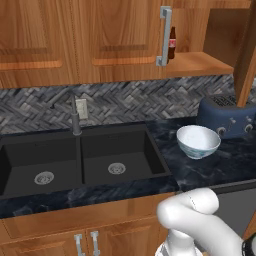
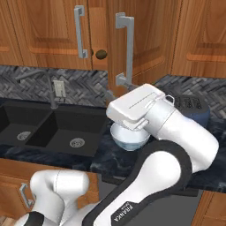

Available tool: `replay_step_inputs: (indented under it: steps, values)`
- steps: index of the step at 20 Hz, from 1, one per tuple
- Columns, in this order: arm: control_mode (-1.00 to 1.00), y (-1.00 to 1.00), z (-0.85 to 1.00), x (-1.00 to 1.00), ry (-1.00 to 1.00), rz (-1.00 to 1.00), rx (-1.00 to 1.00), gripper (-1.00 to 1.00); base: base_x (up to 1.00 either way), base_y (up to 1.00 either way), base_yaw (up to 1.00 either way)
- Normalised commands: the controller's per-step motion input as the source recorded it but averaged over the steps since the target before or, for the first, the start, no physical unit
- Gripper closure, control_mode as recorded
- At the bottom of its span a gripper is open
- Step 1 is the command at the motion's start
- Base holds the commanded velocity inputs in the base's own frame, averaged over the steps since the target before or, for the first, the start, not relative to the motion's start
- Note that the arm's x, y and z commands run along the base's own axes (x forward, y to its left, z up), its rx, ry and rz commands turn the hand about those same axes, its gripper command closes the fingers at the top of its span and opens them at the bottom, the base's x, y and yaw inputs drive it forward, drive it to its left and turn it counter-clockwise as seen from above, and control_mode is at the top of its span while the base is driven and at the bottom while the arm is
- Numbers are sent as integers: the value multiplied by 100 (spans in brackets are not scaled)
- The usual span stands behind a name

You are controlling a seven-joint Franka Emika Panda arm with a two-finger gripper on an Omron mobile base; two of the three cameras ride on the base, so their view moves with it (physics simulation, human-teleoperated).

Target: Open the cabinet. Pick the kiwi and kiwi from the cabinet and place them into the bowl. Then close the cabinet.

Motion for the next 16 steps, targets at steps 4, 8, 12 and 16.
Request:
replay_step_inputs:
  steps: [4,8,12,16]
  values:
    - [-100,69,-97,-100,2,0,-53,-100,0,0,0]
    - [-100,100,-38,-68,0,-1,-33,-100,0,0,0]
    - [-100,100,-4,-37,-1,-10,-24,-100,0,0,0]
    - [-100,100,0,-13,-18,-27,-4,-100,0,0,0]
